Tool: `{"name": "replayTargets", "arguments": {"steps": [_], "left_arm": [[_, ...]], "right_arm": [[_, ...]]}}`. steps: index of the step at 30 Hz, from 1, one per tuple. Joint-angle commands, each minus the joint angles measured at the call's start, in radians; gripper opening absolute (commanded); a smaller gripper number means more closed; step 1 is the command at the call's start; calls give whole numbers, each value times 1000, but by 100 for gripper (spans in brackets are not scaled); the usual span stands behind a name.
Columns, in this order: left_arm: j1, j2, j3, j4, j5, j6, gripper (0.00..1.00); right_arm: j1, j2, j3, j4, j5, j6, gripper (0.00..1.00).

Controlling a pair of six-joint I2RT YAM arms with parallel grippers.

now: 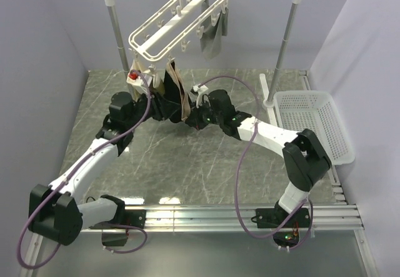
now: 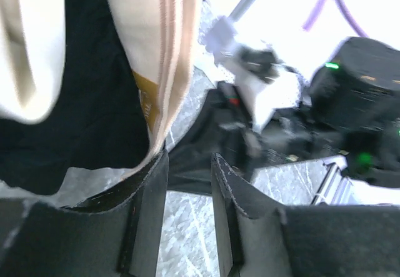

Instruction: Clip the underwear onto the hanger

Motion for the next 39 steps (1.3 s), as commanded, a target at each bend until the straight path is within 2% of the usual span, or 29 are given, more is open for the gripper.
{"name": "replayTargets", "arguments": {"steps": [1, 7, 13, 19, 27, 39], "left_arm": [[17, -95, 0, -52, 44, 90, 39], [31, -168, -12, -122, 5, 128, 43], [73, -160, 0, -122, 3, 114, 45], [77, -142, 8, -94, 17, 139, 47], [77, -120, 23, -83, 37, 176, 49], [79, -111, 45, -90, 57, 232, 51]], "right_arm": [[-5, 31, 74, 66, 8, 43, 0], [1, 76, 120, 91, -55, 83, 1], [7, 85, 140, 92, -98, 86, 24], [7, 24, 104, 66, -127, 37, 34], [7, -30, 41, 49, -198, -74, 39], [-17, -85, 13, 65, -227, -51, 40]]}}
